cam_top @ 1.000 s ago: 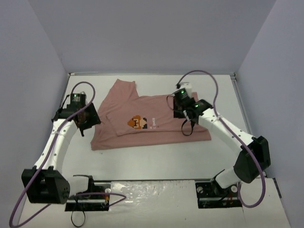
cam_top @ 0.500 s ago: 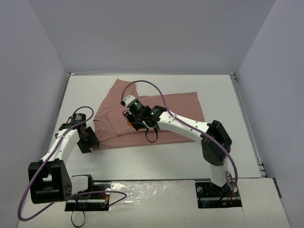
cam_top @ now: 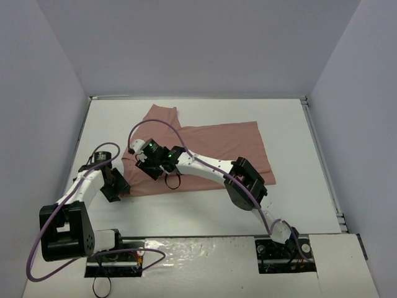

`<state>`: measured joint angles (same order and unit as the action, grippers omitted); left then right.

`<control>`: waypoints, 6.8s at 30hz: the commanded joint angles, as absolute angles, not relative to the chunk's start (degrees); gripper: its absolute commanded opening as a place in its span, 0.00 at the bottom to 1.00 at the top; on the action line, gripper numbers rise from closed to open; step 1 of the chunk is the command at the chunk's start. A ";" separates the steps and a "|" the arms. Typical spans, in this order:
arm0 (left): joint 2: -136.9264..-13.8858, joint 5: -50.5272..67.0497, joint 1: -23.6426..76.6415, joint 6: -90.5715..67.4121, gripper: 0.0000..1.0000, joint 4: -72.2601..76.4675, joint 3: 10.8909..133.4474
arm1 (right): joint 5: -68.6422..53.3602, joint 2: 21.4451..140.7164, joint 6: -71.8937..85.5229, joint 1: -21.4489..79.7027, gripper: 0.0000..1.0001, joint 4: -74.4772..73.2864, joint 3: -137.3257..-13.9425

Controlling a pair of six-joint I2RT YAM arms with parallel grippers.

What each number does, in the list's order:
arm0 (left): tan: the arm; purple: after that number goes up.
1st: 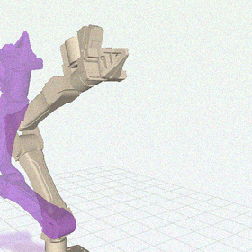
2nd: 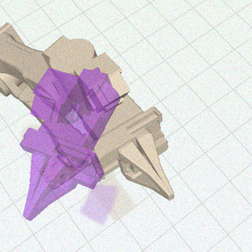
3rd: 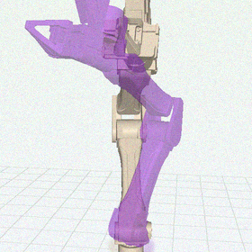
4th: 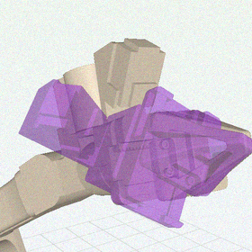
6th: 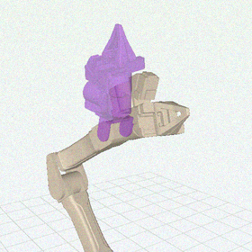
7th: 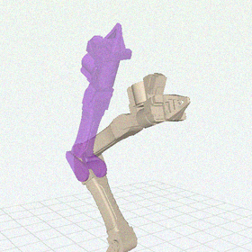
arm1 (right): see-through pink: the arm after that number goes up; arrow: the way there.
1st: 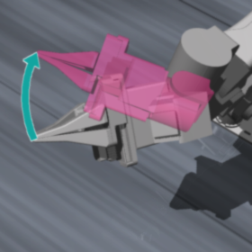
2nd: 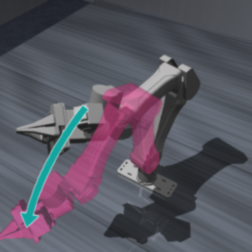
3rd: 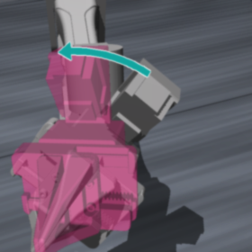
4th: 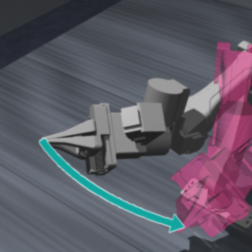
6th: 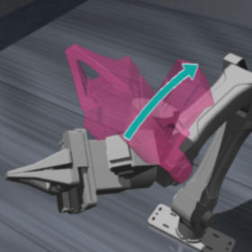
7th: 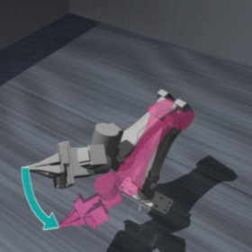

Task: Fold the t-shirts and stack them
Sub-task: Fold the flattened tshirt in 1/3 of the way

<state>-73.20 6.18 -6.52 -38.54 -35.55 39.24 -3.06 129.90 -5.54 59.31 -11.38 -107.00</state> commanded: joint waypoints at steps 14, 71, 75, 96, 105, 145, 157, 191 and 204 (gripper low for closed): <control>-74.82 6.62 -7.21 -40.25 0.43 -32.78 39.05 | -2.41 133.12 -7.44 59.83 0.27 -9.81 -110.82; -74.85 6.86 -7.21 -39.70 0.18 -33.09 39.18 | 3.17 127.53 -2.92 40.70 0.42 -10.02 -113.16; -73.21 6.86 -7.21 -39.14 0.18 -34.48 41.05 | 2.88 122.57 -1.72 40.54 0.47 -10.07 -110.22; -77.31 10.33 6.47 -32.99 0.29 -36.04 60.36 | 4.75 90.63 21.91 28.30 0.44 -12.83 -59.82; -85.31 10.03 11.78 -36.69 0.29 -27.14 58.30 | 6.01 93.16 29.65 28.91 0.44 -12.87 -57.40; -90.11 6.65 11.78 -37.07 0.29 -24.76 50.63 | 14.36 103.85 29.76 29.00 0.42 -15.17 -67.31; -88.43 6.33 11.70 -36.48 0.29 -25.65 50.87 | 17.07 109.65 22.88 25.52 0.42 -16.25 -77.71; -97.15 6.56 11.58 -28.08 0.29 -29.71 72.85 | 10.16 106.77 20.27 12.04 0.41 -16.08 -71.63; -103.85 3.06 8.59 -23.80 0.29 -29.39 80.23 | 1.69 101.95 18.22 24.84 0.39 -16.17 -86.83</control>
<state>-102.16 5.14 10.15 -26.73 -30.12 75.95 7.59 106.07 17.73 17.38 -16.94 -79.37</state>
